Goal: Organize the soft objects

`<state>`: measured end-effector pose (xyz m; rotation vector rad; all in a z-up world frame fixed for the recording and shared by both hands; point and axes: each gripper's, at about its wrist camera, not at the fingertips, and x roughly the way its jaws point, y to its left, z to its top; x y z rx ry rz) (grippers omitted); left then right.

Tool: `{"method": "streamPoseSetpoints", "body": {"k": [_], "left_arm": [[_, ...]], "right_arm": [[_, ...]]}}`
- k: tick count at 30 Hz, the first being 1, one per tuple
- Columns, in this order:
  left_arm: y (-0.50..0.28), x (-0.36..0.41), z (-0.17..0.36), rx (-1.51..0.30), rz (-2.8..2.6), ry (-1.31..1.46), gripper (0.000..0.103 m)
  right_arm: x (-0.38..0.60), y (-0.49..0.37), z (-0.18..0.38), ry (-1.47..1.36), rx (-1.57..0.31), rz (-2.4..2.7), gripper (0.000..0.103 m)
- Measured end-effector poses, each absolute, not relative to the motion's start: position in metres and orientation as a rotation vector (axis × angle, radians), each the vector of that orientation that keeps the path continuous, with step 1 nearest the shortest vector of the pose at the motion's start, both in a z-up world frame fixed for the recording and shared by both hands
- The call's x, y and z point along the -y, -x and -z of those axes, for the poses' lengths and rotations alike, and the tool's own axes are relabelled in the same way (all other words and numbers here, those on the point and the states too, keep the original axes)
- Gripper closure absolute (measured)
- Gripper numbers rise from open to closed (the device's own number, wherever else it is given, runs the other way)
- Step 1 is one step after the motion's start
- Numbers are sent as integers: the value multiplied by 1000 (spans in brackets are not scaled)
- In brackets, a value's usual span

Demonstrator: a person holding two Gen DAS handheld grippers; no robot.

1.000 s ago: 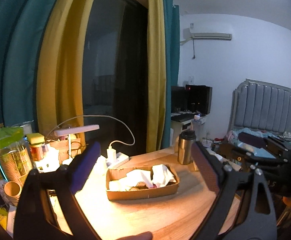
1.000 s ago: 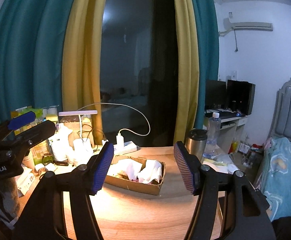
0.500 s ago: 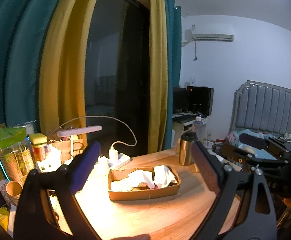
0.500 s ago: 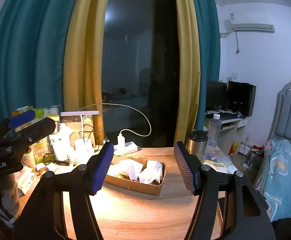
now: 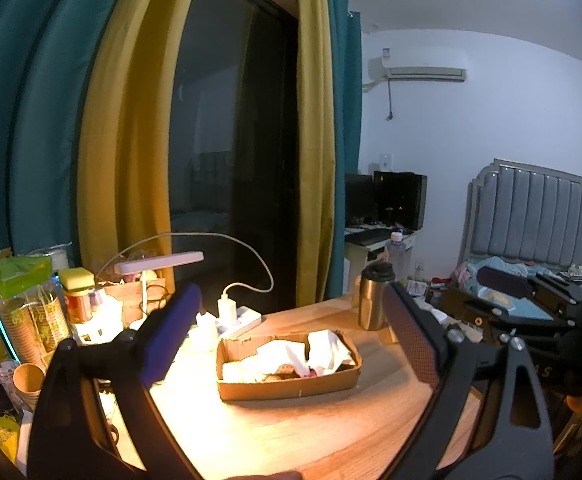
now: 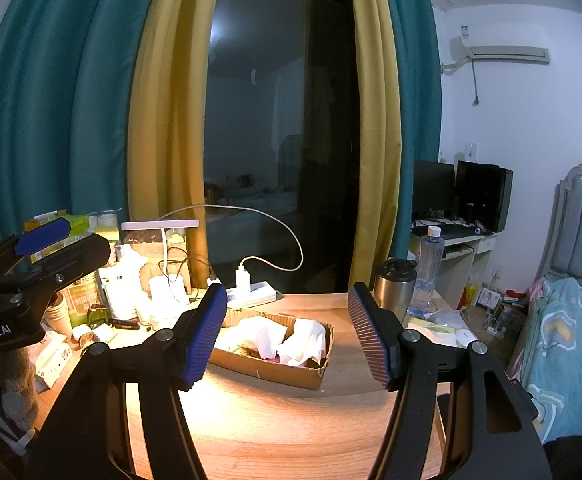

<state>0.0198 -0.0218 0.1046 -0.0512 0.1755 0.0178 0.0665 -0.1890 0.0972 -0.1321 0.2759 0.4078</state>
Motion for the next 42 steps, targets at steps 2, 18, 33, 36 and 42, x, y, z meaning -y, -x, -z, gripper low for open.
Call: {"method": "streamPoseSetpoints", "body": {"k": [2, 18, 33, 36, 42], "left_arm": [[-20, 22, -104, -176, -17, 50, 10], [-20, 20, -104, -179, -17, 48, 10], [-20, 20, -103, -180, -15, 46, 10], [-20, 20, -103, -179, -17, 45, 10], [-25, 22, -97, -180, -11, 17, 10]], "right_arm": [[189, -67, -97, 132, -277, -408, 37], [189, -66, -97, 132, -281, -411, 37], [190, -65, -94, 132, -283, -410, 37], [190, -65, -94, 132, -282, -410, 37], [190, -65, -93, 133, -282, -407, 37]]}}
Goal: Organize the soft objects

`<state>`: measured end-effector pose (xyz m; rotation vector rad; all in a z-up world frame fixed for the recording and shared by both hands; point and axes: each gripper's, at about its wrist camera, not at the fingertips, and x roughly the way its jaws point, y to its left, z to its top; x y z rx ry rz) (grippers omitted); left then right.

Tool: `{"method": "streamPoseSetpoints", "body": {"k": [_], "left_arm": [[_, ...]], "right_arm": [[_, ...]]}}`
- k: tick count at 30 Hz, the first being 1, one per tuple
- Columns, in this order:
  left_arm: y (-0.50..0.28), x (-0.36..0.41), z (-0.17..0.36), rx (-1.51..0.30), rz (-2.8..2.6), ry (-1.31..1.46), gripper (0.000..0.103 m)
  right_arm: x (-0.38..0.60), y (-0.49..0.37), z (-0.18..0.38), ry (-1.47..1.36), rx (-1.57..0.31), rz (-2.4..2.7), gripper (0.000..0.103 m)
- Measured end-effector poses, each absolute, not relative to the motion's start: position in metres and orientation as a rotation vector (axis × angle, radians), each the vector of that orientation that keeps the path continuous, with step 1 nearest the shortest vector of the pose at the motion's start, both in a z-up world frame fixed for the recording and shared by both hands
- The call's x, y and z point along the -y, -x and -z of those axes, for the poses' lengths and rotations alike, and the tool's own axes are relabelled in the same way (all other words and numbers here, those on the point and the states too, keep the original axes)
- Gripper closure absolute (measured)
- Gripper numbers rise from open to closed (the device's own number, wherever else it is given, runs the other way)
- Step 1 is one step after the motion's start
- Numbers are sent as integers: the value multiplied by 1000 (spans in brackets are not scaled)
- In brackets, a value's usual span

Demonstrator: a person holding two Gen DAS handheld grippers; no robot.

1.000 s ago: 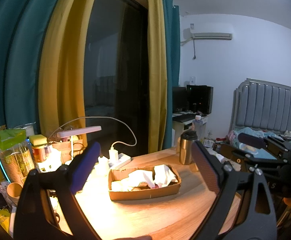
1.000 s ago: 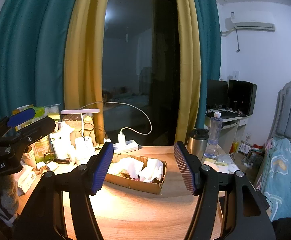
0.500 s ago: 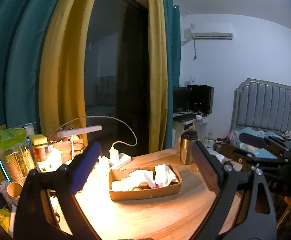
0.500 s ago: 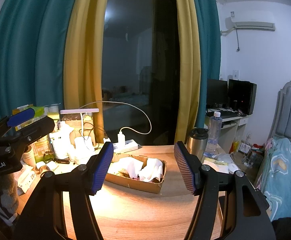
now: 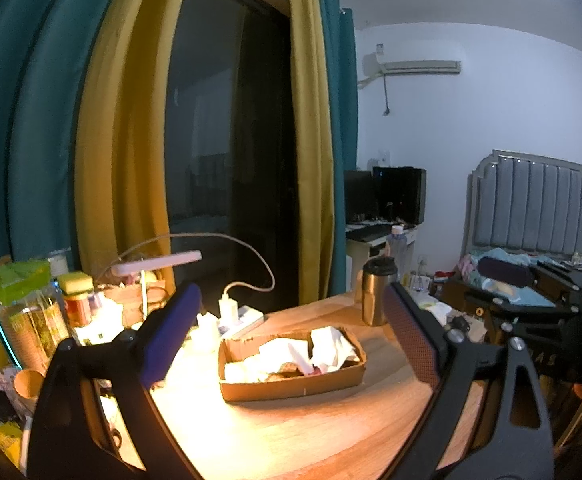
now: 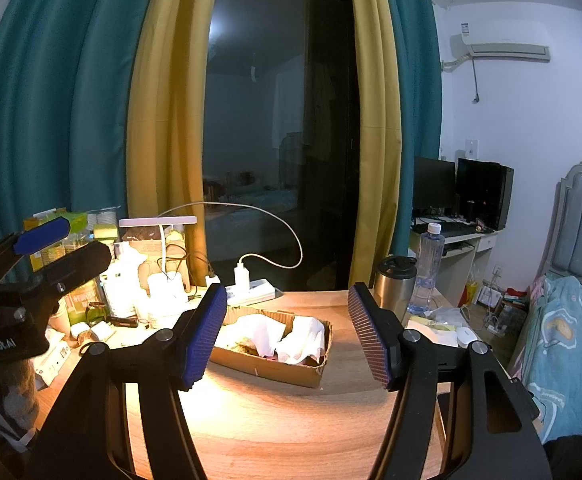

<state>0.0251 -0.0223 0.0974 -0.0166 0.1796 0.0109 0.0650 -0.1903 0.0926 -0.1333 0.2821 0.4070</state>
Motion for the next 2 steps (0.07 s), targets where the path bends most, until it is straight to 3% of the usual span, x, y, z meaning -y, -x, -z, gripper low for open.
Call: {"method": "streamPoseSetpoints", "body": {"k": [2], "left_arm": [[-34, 20, -91, -207, -12, 27, 10]], "right_arm": [[191, -69, -89, 134, -292, -404, 37]]}}
